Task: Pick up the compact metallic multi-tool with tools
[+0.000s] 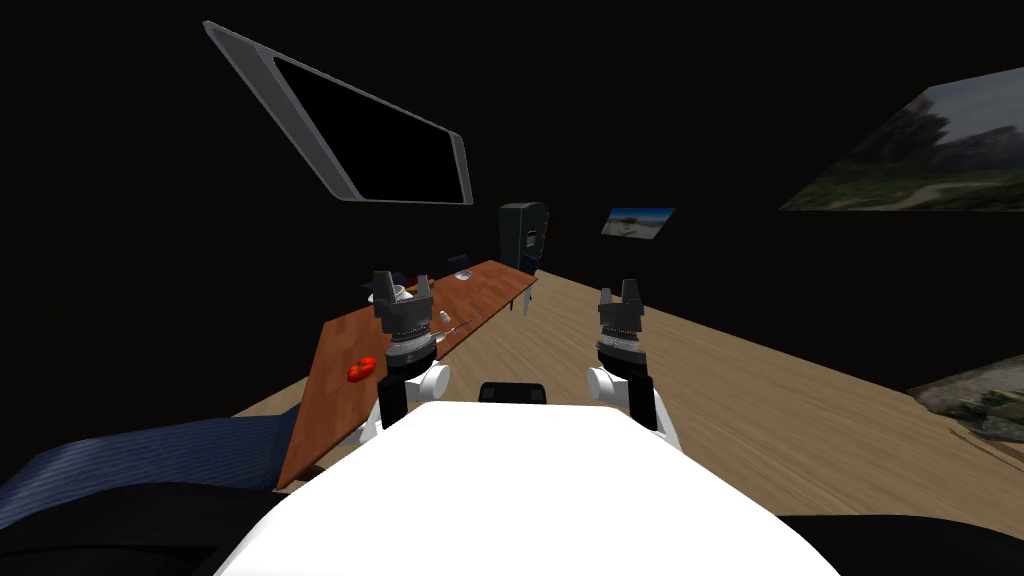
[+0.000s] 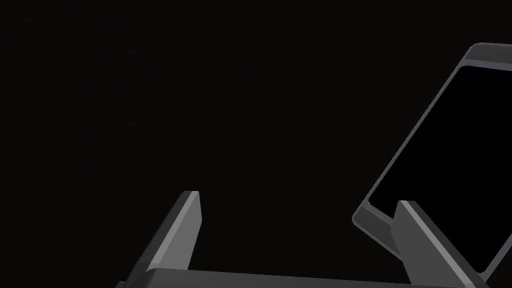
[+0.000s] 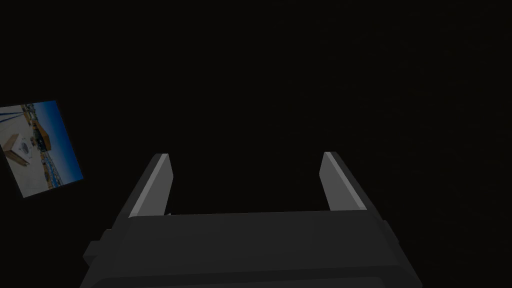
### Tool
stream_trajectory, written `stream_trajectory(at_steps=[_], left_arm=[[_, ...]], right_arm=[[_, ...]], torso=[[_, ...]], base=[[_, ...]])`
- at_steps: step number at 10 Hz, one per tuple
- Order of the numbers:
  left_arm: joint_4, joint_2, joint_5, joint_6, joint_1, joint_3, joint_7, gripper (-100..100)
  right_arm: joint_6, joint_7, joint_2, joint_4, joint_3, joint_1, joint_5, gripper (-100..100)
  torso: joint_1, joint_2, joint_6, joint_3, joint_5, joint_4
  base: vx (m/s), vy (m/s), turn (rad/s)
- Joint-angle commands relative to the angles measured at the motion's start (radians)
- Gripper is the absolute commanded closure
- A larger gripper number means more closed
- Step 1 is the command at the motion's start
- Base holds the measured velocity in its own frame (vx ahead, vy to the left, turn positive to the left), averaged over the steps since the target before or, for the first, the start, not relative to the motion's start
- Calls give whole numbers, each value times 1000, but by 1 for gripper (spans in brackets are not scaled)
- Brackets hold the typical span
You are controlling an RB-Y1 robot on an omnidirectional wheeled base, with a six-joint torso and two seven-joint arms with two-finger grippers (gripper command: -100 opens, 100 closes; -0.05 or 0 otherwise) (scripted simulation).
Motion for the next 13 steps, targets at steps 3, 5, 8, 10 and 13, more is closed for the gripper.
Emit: stream_trajectory(at_steps=[3,5,8,10,13], left_arm=[[34,72,21,76,-23,13,-39,-100],[61,119,38,137,-41,23,-68,-100],[96,171,59,206,-62,35,-103,-100],[116,198,71,254,-73,41,-122,-100],[161,254,98,329,-97,53,-161,-100]], right_arm=[[0,0,0,0,0,0,0,0],[0,0,0,0,0,0,0,0],[0,0,0,0,0,0,0,0],[0,0,0,0,0,0,0,0],[0,0,0,0,0,0,0,0]], torso=[[4,1,0,0,1,0],[6,1,0,1,1,0],[4,0,0,0,1,0],[5,0,0,0,1,0],[4,0,0,0,1,0]], base=[[-15,54,-16],[-25,79,-25],[-6,66,-16],[-4,54,-17],[-4,55,-21]])
